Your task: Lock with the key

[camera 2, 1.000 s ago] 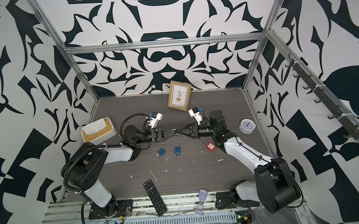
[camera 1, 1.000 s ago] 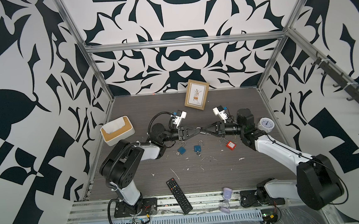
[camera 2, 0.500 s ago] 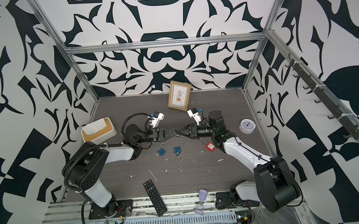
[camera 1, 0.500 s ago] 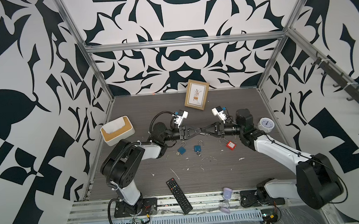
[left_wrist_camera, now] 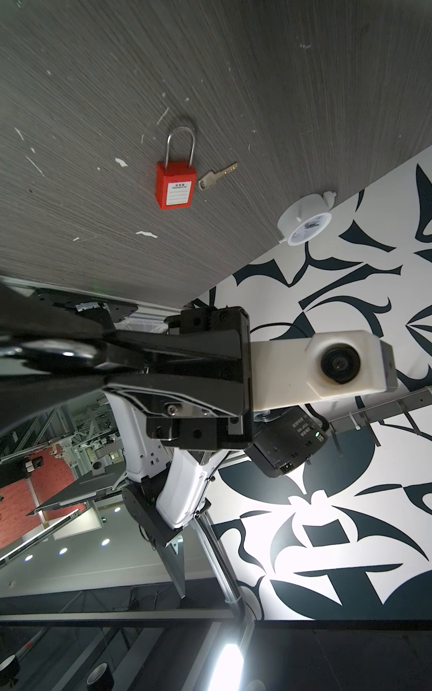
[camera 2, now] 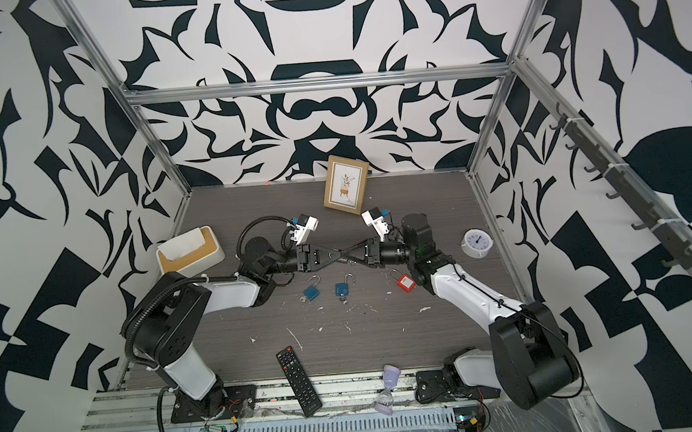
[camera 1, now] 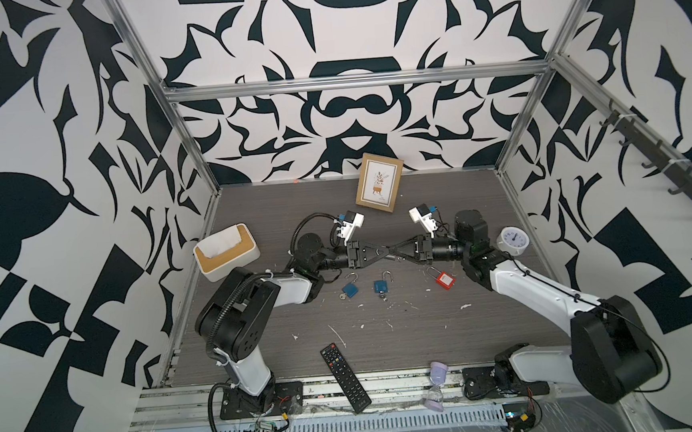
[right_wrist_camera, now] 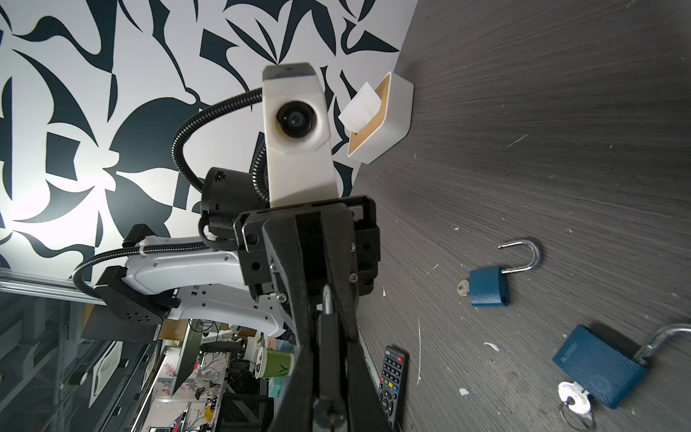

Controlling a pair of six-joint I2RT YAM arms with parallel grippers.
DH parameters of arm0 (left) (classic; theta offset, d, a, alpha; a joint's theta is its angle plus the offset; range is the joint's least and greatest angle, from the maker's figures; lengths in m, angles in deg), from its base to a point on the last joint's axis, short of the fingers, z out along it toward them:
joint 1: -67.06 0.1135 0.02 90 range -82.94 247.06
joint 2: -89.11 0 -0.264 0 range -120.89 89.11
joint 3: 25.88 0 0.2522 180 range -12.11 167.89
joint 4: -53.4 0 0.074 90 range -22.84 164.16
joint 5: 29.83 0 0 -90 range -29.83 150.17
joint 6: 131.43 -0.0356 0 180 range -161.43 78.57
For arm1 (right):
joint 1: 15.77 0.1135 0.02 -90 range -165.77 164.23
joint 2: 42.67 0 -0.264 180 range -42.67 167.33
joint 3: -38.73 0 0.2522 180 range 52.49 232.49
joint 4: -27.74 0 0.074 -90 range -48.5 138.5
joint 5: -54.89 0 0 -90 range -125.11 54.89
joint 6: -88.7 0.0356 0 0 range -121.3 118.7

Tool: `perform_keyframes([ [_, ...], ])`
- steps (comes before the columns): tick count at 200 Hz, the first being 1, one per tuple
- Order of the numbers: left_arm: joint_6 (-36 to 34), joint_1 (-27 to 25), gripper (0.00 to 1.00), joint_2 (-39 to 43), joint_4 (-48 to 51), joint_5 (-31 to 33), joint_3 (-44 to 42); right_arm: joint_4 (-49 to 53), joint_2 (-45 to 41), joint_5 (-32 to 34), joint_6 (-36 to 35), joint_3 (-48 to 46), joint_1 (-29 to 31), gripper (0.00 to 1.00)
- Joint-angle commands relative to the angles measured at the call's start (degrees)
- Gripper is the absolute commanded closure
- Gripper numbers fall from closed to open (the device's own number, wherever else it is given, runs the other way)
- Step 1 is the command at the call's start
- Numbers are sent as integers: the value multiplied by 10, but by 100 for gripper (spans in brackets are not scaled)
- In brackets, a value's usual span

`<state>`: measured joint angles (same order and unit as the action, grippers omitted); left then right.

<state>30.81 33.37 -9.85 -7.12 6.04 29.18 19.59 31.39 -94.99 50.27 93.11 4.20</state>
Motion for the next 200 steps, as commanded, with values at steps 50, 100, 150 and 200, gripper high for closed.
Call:
perform_keyframes([
  [50,4,-10,100,8,-26,17,6,102,-108,140,-67,-11,-32,50],
  [100,11,-10,100,10,-27,17,7,90,-126,115,-62,-31,-32,65],
  [150,13,-10,100,8,-32,21,5,74,-120,92,-49,-42,-32,71],
  [200,14,-11,100,1,-36,25,5,21,-123,72,-18,-68,-31,72],
])
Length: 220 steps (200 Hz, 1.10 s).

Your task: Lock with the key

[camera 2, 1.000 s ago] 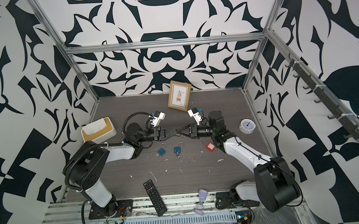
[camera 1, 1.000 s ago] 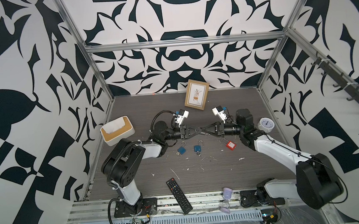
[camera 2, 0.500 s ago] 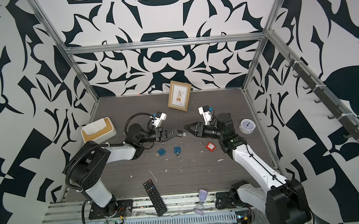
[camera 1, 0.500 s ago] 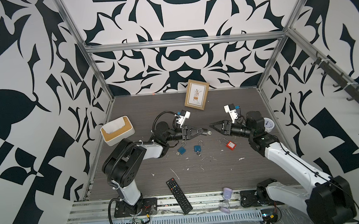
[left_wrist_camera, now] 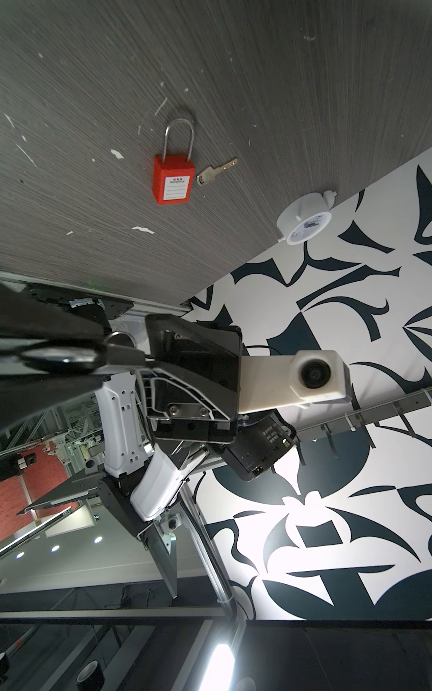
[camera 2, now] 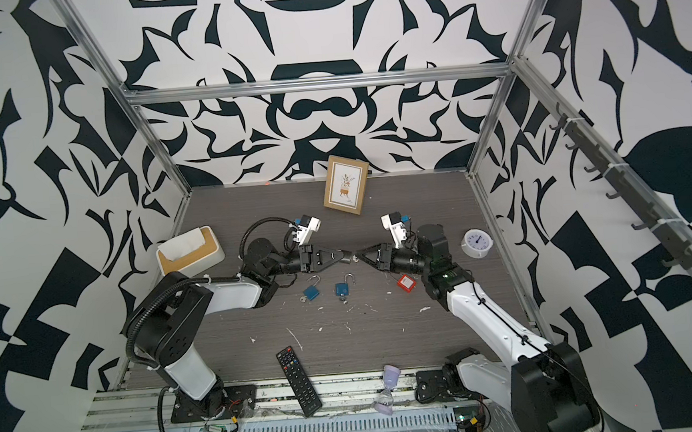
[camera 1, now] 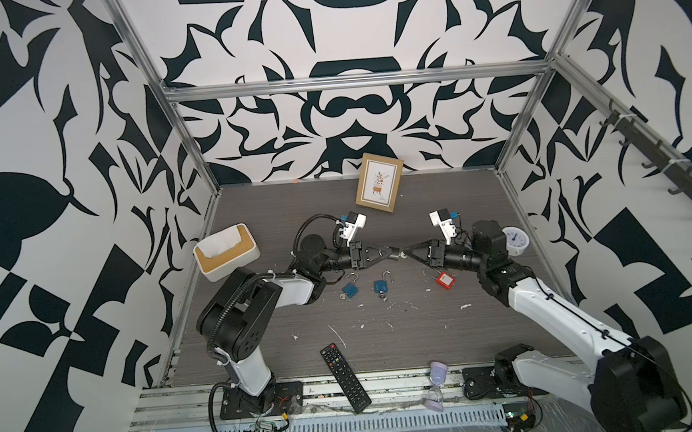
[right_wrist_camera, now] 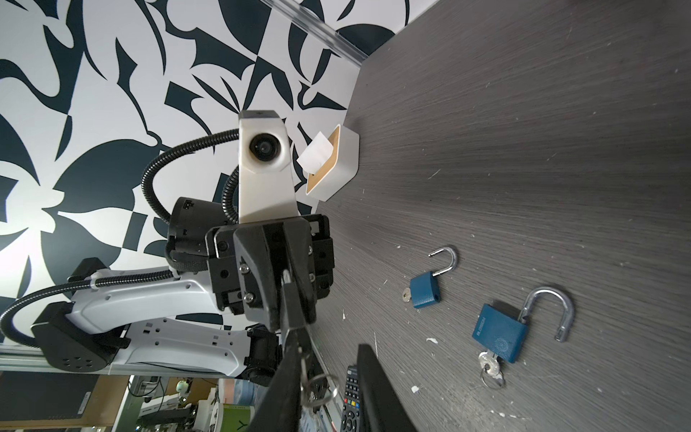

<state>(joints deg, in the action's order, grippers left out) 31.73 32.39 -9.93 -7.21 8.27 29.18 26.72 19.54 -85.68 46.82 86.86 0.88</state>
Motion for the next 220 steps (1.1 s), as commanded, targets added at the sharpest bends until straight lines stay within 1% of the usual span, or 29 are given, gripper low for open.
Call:
perform_keyframes([
  [1,5,-1,100,2,-35,4,5,-51,-4,-21,17,-5,2,72],
  [20,6,-1,100,0,-36,3,7,-65,-5,-22,23,-11,2,73],
  [45,7,-1,100,-3,-36,4,7,-99,1,-30,44,-15,4,79],
  [81,7,-1,100,-6,-37,6,6,-115,12,-31,53,-15,8,80],
  [172,10,0,100,-15,-47,18,4,-117,14,-42,58,-20,15,84],
  [206,14,-1,100,-18,-51,18,4,-117,16,-43,57,-21,16,86],
  [220,15,0,100,-18,-52,19,5,-116,18,-44,56,-22,16,89],
])
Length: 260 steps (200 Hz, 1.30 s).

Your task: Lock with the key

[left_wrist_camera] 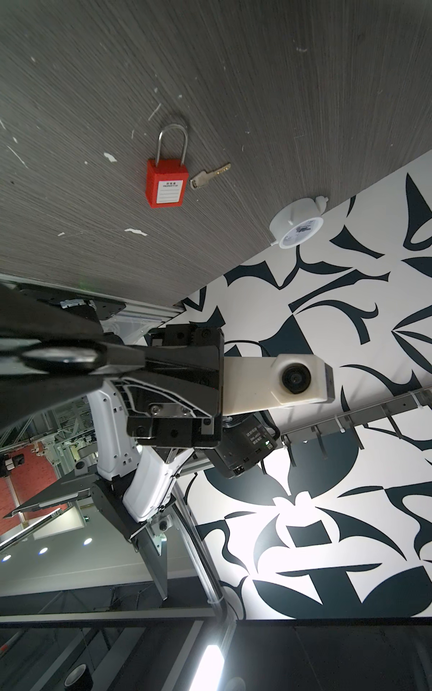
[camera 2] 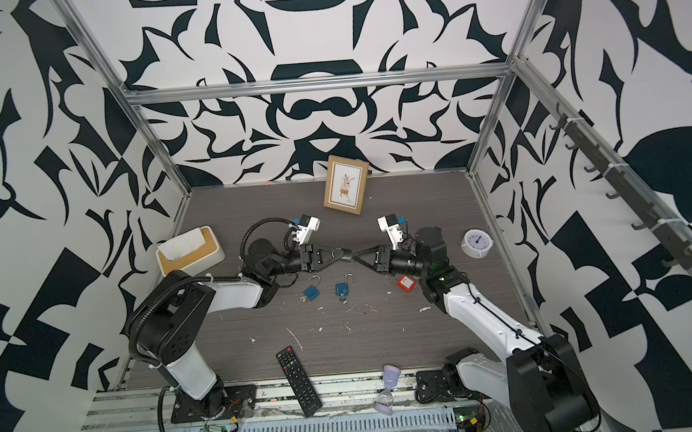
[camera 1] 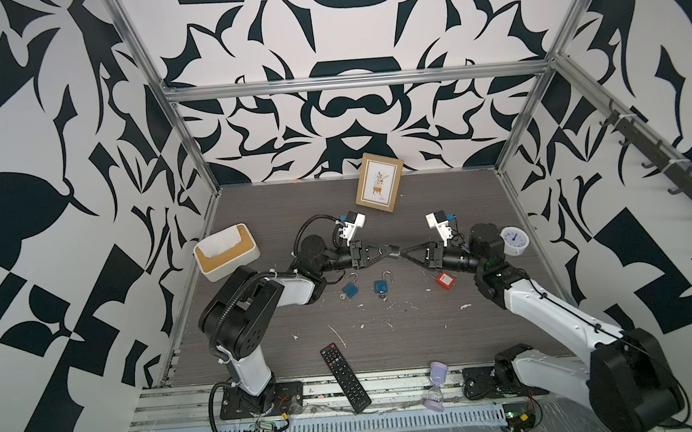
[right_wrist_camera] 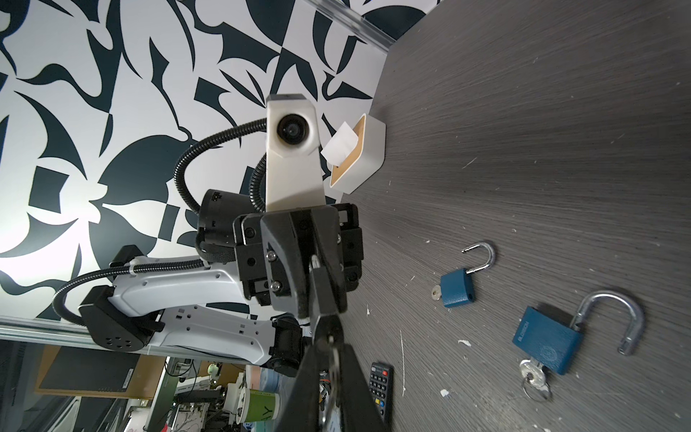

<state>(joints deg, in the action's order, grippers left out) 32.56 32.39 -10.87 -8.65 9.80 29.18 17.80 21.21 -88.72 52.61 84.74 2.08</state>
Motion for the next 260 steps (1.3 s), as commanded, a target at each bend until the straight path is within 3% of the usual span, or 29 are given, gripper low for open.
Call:
perform_keyframes([
  [1,7,0,100,-9,-38,4,5,-27,1,-14,-2,-1,4,89],
  [44,8,0,100,-8,-43,0,4,-27,3,-12,-5,-6,3,100],
  [145,-2,32,100,-1,-26,-19,-5,23,-36,-7,-16,-19,-45,100],
  [163,-58,27,100,2,78,-33,18,121,-53,89,-51,-22,-44,100],
  [178,-167,18,100,28,259,-33,42,177,-76,212,-58,-41,-34,100],
  [201,-386,-14,100,96,596,88,97,220,-83,382,-30,-62,9,100],
  [216,-448,-22,100,104,742,142,149,172,-70,435,-5,-84,49,100],
  [241,-475,-22,100,106,757,140,154,139,-32,569,13,-87,134,100],
  [260,-464,-22,100,104,728,110,146,107,1,613,44,-92,157,100],
])
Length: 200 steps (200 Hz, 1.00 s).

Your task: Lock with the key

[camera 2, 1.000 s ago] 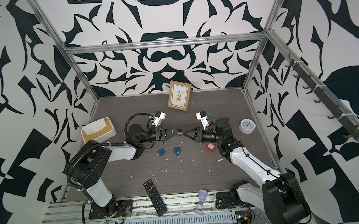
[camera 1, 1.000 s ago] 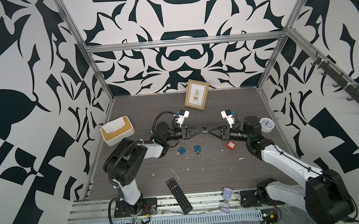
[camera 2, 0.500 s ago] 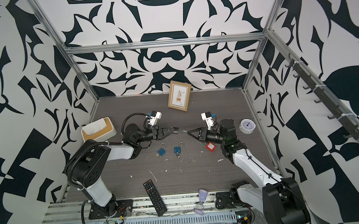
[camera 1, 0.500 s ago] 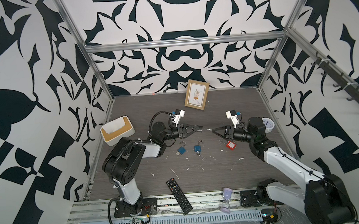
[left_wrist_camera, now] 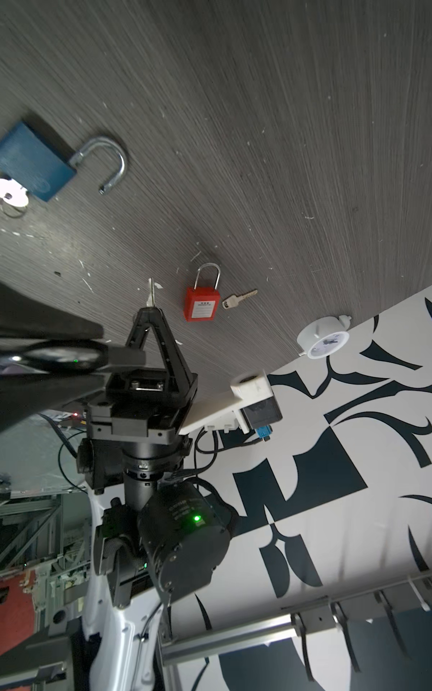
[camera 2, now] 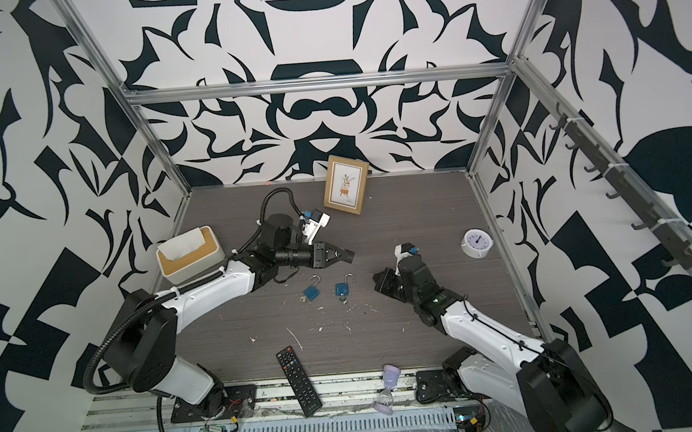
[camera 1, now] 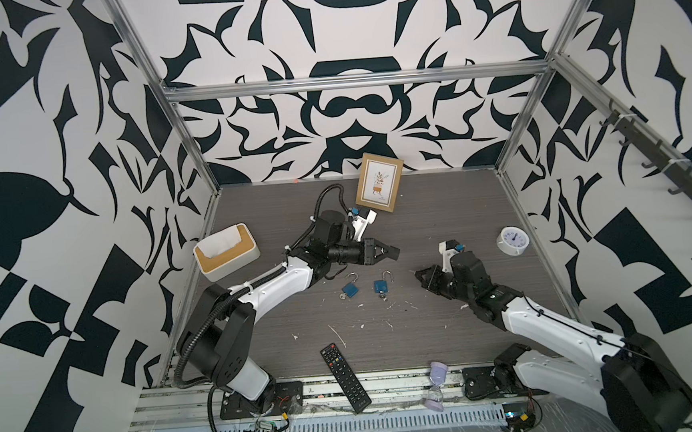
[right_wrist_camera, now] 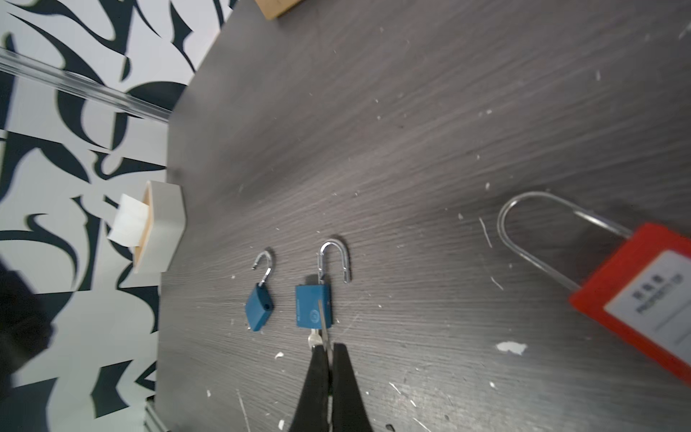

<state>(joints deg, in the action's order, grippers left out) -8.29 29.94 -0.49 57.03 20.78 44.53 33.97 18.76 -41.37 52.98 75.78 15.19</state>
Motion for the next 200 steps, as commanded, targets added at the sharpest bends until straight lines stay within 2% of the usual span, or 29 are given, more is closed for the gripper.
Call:
perform_keyframes([
  [1,-55,2,100,0,71,0,-8,-58,28,140,42,-3,27,100],
  [41,-27,-2,100,1,21,-9,-33,-114,56,204,87,-43,27,100],
  [118,-40,-19,100,-38,26,-29,-7,-165,134,204,99,-52,20,100],
  [169,-74,-36,100,-58,66,-13,22,-194,177,196,101,-51,10,100],
  [200,-100,-42,100,-77,94,-13,44,-193,174,199,108,-62,3,84],
])
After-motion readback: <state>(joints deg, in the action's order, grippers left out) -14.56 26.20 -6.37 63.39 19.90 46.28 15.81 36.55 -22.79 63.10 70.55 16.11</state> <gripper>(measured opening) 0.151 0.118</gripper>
